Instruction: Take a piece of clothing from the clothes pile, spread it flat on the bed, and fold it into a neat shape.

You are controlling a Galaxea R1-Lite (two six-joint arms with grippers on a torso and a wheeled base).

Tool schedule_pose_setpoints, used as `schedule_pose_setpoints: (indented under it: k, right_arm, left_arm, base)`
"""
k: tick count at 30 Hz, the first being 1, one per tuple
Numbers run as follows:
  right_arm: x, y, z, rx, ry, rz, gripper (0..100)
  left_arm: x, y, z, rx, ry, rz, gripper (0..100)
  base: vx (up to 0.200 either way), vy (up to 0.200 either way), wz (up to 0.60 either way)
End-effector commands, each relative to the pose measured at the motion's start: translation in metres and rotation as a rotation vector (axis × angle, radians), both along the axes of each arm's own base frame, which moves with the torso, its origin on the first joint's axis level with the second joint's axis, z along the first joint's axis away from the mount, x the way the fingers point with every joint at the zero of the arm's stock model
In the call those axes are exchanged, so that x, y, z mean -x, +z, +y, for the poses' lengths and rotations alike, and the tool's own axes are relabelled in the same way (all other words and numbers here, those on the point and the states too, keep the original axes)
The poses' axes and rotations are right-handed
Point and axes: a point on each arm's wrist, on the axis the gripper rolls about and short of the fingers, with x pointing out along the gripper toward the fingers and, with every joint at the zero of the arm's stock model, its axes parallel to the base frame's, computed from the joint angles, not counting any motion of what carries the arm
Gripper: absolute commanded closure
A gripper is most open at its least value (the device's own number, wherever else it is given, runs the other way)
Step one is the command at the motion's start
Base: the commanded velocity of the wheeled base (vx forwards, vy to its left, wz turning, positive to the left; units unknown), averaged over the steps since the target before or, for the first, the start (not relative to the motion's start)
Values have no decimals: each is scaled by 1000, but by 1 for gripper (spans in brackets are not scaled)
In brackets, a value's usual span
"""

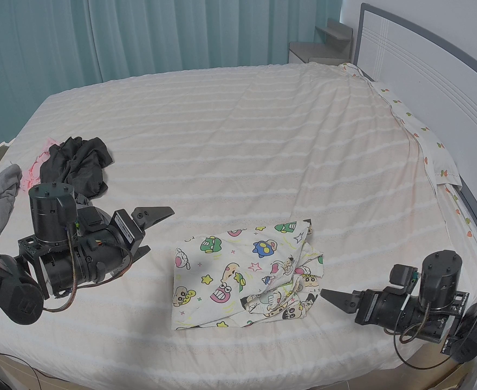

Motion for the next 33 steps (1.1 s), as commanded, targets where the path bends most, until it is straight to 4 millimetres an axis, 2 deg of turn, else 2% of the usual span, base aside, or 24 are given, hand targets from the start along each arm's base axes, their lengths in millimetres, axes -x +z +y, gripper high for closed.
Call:
schedule_pose_setpoints:
  k: [1,5,18,26,33]
  right_arm:
    - [-13,-9,24,46,52,34,0]
    - [-16,-4,32,74,68,76,0]
    - [-23,-15,58,101,125,114,0]
    - [-23,-4,83,65,190,61,0]
    - [-38,-18,105,70,209,70,0]
  left_arm:
    - [2,0,4,3,11,2,0]
    - [2,-1,5,-1,19,2,0]
    - [0,-7,5,-16,23,22,0]
    - [-2,-10,5,-19,26,29,0]
    - [-6,-10,9,-18,46,30,0]
  base:
    - [0,0,0]
    - [0,0,0]
    - [0,0,0]
    - [0,0,0]
    - [0,0,0]
